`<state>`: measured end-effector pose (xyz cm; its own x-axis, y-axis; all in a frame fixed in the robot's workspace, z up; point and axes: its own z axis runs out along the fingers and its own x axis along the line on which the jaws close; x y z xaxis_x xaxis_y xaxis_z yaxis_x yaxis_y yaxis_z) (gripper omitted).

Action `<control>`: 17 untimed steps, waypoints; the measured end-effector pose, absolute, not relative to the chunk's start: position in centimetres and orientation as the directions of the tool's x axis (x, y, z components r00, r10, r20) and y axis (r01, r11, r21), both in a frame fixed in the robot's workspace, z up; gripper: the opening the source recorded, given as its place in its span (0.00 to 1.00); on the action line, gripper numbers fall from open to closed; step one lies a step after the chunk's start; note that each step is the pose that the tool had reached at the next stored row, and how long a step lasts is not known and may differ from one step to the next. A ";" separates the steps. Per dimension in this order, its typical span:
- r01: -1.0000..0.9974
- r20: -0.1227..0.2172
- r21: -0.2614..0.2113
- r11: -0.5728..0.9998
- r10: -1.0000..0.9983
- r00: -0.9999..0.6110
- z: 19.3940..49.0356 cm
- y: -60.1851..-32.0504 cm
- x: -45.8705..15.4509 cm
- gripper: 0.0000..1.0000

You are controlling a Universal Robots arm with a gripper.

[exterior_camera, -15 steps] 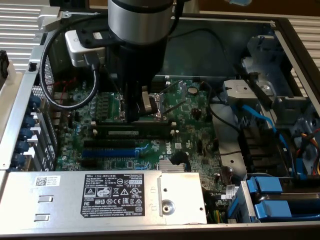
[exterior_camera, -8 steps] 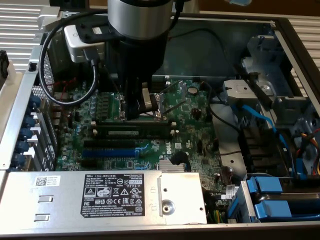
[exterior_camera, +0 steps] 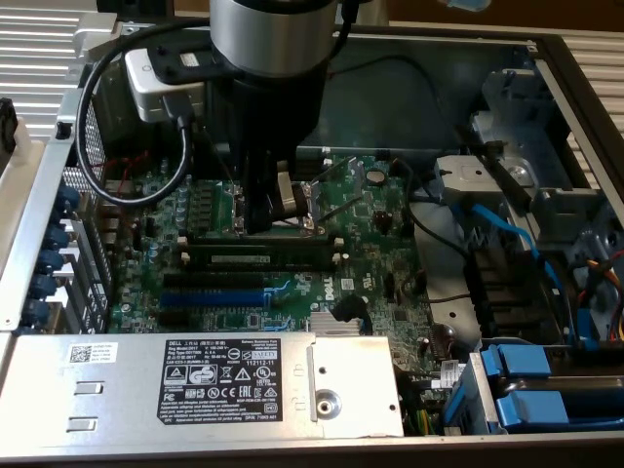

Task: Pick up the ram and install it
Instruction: 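Press down the ram until it locks into place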

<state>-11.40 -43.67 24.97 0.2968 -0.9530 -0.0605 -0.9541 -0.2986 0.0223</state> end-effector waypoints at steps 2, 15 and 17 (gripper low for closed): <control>-0.954 -0.060 0.022 -0.299 -0.953 0.297 25.0 -43.7 -11.4 0.11; -0.885 -0.061 0.022 -0.464 -0.885 0.462 25.0 -43.7 -11.3 0.11; -0.872 -0.060 0.022 -0.489 -0.871 0.487 25.0 -43.7 -11.3 0.11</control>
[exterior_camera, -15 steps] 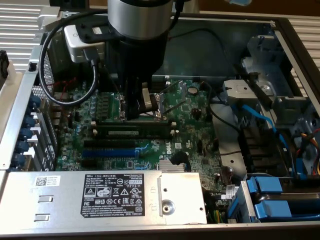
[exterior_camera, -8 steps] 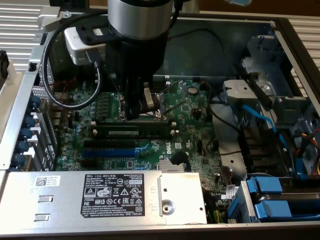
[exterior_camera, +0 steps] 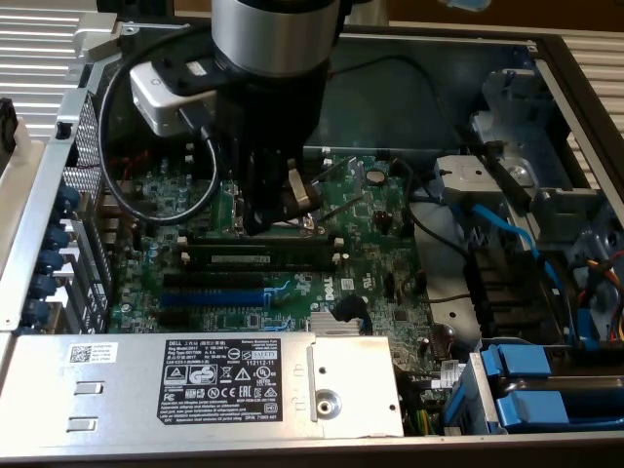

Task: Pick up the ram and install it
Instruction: 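Press down the ram until it locks into place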

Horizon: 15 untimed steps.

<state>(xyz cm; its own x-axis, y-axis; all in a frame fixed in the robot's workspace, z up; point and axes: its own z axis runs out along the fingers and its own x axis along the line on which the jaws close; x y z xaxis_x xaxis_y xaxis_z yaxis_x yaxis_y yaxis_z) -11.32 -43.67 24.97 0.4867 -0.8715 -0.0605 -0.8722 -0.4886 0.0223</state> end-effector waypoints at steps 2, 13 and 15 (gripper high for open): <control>-0.852 -0.060 0.022 -0.523 -0.851 0.521 25.0 -43.7 -11.3 0.11; -0.766 -0.061 0.022 -0.642 -0.766 0.640 25.0 -43.7 -11.1 0.11; -0.742 -0.061 0.022 -0.670 -0.742 0.667 25.0 -43.7 -11.1 0.11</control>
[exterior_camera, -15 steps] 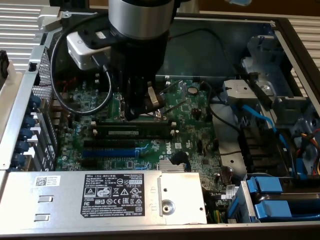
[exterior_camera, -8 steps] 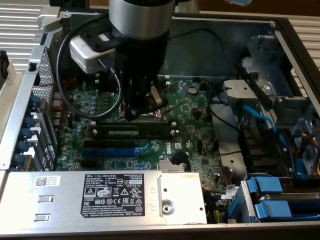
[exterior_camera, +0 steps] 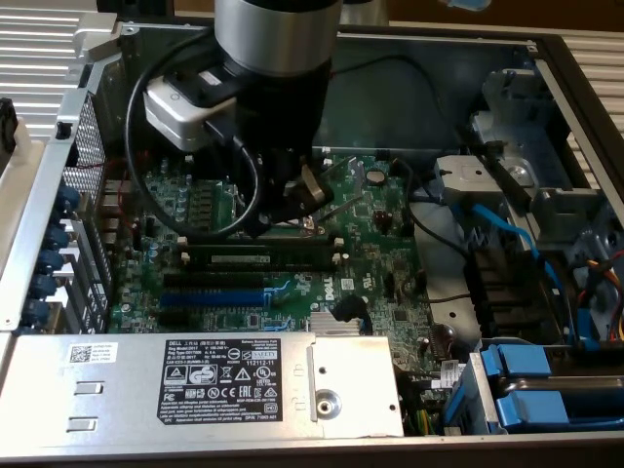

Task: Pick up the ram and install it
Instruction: 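Press down the ram until it locks into place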

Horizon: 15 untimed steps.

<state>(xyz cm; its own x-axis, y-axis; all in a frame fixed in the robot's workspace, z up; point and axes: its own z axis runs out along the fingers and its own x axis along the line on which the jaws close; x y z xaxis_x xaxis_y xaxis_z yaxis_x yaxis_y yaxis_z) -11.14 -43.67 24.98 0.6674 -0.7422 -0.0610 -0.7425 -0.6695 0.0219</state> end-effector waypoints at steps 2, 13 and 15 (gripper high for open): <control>-0.718 -0.061 0.022 -0.695 -0.718 0.693 25.0 -43.7 -11.1 0.11; -0.568 -0.064 0.019 -0.823 -0.568 0.820 25.0 -43.7 -11.1 0.11; -0.539 -0.064 0.019 -0.842 -0.539 0.840 25.0 -43.7 -11.1 0.11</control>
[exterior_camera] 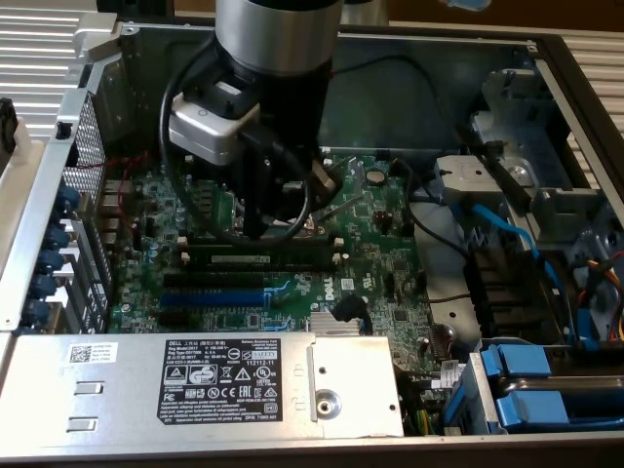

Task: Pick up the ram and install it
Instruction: 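Press down the ram until it locks into place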

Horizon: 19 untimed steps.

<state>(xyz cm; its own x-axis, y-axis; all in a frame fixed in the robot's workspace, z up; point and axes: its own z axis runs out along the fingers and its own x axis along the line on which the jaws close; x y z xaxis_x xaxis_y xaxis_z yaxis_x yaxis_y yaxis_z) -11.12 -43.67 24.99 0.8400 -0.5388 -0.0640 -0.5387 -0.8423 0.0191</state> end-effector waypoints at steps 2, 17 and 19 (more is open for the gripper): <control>-0.508 -0.064 0.019 -0.861 -0.508 0.859 25.0 -43.7 -11.1 0.11; -0.257 -0.065 0.016 -0.966 -0.257 0.964 25.0 -43.7 -11.1 0.11; -0.221 -0.065 0.016 -0.975 -0.221 0.973 25.0 -43.7 -11.1 0.11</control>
<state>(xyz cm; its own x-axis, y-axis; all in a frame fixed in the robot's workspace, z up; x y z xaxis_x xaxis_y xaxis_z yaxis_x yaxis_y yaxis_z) -11.12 -43.67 24.99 0.9730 -0.2213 -0.0654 -0.2207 -0.9752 0.0160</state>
